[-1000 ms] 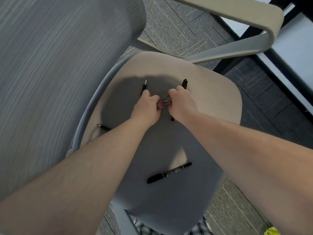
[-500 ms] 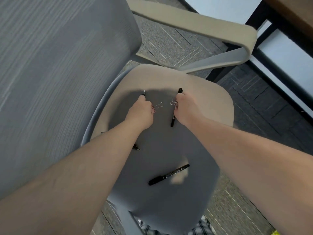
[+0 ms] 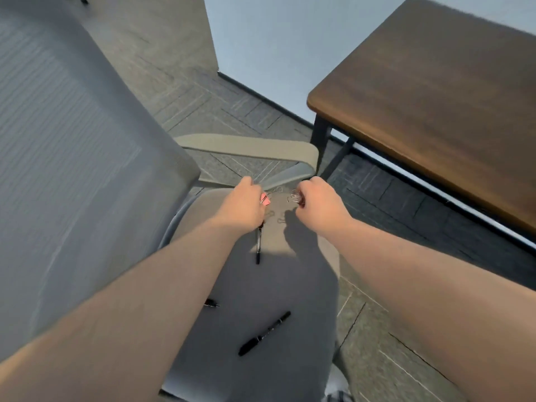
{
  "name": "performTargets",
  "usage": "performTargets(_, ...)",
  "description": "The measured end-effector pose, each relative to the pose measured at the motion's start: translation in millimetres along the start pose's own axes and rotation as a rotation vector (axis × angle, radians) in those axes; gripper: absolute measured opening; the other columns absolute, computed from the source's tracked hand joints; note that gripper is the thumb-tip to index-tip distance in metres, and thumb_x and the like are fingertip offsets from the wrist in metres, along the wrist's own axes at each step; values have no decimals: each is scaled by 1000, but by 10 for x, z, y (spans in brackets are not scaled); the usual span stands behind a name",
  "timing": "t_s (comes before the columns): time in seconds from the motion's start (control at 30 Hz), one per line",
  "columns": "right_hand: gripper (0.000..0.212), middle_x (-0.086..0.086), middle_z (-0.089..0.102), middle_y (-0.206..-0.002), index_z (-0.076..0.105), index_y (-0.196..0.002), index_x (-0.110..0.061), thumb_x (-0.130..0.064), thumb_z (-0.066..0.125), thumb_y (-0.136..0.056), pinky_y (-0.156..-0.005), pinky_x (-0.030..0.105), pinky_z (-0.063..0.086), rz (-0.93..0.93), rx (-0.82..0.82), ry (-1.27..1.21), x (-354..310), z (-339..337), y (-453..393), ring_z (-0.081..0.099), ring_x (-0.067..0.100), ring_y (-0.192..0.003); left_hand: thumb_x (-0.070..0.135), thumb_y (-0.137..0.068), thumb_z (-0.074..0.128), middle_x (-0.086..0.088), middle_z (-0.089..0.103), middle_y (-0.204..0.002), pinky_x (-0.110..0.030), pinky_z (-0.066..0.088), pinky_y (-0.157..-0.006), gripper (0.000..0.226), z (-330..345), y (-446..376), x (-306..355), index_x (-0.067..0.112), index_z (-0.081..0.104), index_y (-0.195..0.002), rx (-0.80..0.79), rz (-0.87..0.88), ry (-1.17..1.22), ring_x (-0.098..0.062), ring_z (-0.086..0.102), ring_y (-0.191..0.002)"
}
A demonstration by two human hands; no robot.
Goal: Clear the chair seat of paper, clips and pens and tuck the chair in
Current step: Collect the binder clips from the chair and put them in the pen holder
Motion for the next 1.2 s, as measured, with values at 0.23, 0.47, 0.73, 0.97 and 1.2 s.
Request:
performTargets(0.23, 4, 6, 44, -86, 56, -81, -9, -6, 58, -83, -68, 33, 41, 135, 211, -44, 872, -1447, 505, 55, 30, -85, 25, -94, 51, -13, 47, -107, -39, 45, -91, 27, -550, -59, 1773, 3, 60, -107, 14, 266, -41, -28, 54, -94)
performTargets(0.47, 29, 10, 55, -107, 63, -111, -9, -7, 58, -83, -85, 36, 49, 193, 261, -80, 1512, -2068, 690, 58, 30, -100, 26, -93, 54, -11, 47, -108, -40, 49, -87, 26, -589, -207, 2560, 4, 61, -105, 22, 329, -125, -28, 56, -90)
performTargets(0.73, 30, 9, 53, -102, 62, -115, -8, -11, 60, -84, -79, 31, 45, 346, 399, -74, 2953, -3054, 1230, 54, 25, -90, 26, -93, 55, -9, 48, -110, -36, 47, -90, 28, -336, -267, 4435, 6, 61, -112, -4, 529, -94, -24, 56, -91)
performTargets(0.97, 31, 12, 57, -111, 63, -112, -8, -9, 59, -81, -86, 37, 50, 515, 443, -129, 3915, -3376, 1615, 58, 30, -102, 28, -92, 55, -5, 44, -99, -40, 49, -91, 29, 27, -345, 5535, 6, 62, -109, -56, 626, -72, -28, 57, -97)
performTargets(1.2, 36, 12, 57, -119, 60, -117, -9, -10, 63, -82, -80, 28, 41, 669, 425, -196, 4632, -3402, 1802, 56, 29, -107, 30, -88, 56, -5, 43, -96, -33, 44, -87, 29, 355, -542, 6102, 4, 63, -102, -76, 559, -73, -28, 54, -105)
Point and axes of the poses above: each hand's wrist, its own y-axis away from the middle knuckle, its own z-axis out of the palm, x = y × z, the point moved 6 cm from there along -y, towards the middle knuckle
